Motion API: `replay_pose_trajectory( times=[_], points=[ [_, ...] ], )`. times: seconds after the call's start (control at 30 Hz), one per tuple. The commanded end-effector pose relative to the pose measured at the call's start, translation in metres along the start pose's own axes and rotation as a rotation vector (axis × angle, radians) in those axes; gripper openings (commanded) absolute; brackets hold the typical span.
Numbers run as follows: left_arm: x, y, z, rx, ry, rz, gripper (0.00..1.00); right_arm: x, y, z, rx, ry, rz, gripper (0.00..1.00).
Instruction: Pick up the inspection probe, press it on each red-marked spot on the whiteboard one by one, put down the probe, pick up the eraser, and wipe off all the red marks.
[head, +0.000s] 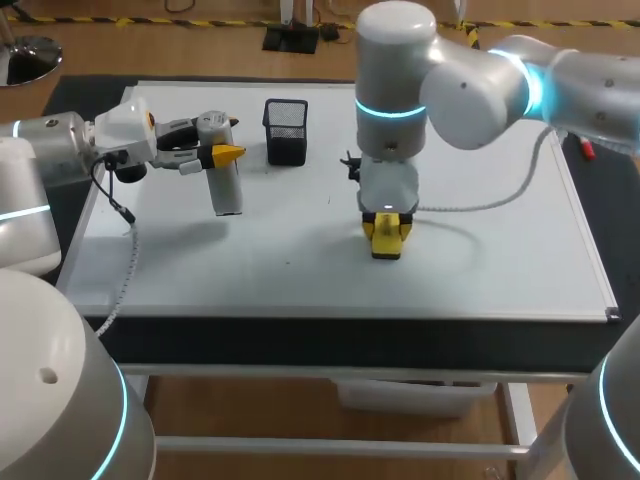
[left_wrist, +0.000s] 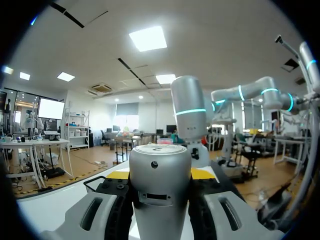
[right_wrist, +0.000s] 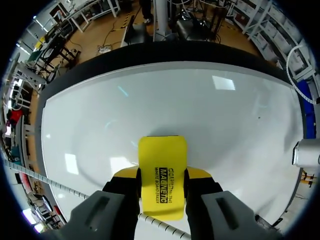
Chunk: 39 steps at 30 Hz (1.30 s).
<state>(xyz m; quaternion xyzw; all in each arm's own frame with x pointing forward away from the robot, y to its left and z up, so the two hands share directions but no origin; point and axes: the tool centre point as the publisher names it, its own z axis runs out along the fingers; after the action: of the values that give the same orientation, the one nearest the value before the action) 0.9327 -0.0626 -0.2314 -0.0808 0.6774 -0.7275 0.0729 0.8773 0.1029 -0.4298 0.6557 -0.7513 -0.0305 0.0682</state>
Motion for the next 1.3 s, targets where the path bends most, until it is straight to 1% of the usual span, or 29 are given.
replay_pose_trajectory(
  times=[0.03,0.1,0.17,0.37,0.53,0.6,0.7,1.3],
  points=[
    [0.0,0.0,0.0,0.003,0.001,0.002,0.0,0.019,-0.003,-0.002,0.009,-0.017,0.013,0.0],
    [0.0,0.0,0.0,0.003,0.001,0.002,0.0,0.025,-0.006,-0.005,0.011,-0.017,0.026,0.0],
    [0.0,0.0,0.0,0.003,0.001,0.002,0.0,0.03,-0.008,-0.01,0.037,-0.011,0.028,0.0],
    [0.0,0.0,0.0,0.003,0.001,0.002,0.0,0.04,-0.014,-0.025,0.043,-0.003,0.028,0.0],
    [0.0,0.0,0.0,0.003,0.001,0.002,0.0,0.044,-0.015,-0.042,0.07,0.027,0.002,0.0],
    [0.0,0.0,0.0,0.003,0.001,0.002,0.0,0.047,-0.017,-0.05,0.065,0.017,0.012,0.0],
    [0.0,0.0,0.0,0.003,0.001,0.002,0.0,0.058,-0.017,-0.067,0.084,0.008,-0.018,0.0],
    [0.0,0.0,0.0,0.003,0.001,0.002,0.0,0.058,-0.017,-0.067,0.084,0.008,-0.018,0.0]
  ],
)
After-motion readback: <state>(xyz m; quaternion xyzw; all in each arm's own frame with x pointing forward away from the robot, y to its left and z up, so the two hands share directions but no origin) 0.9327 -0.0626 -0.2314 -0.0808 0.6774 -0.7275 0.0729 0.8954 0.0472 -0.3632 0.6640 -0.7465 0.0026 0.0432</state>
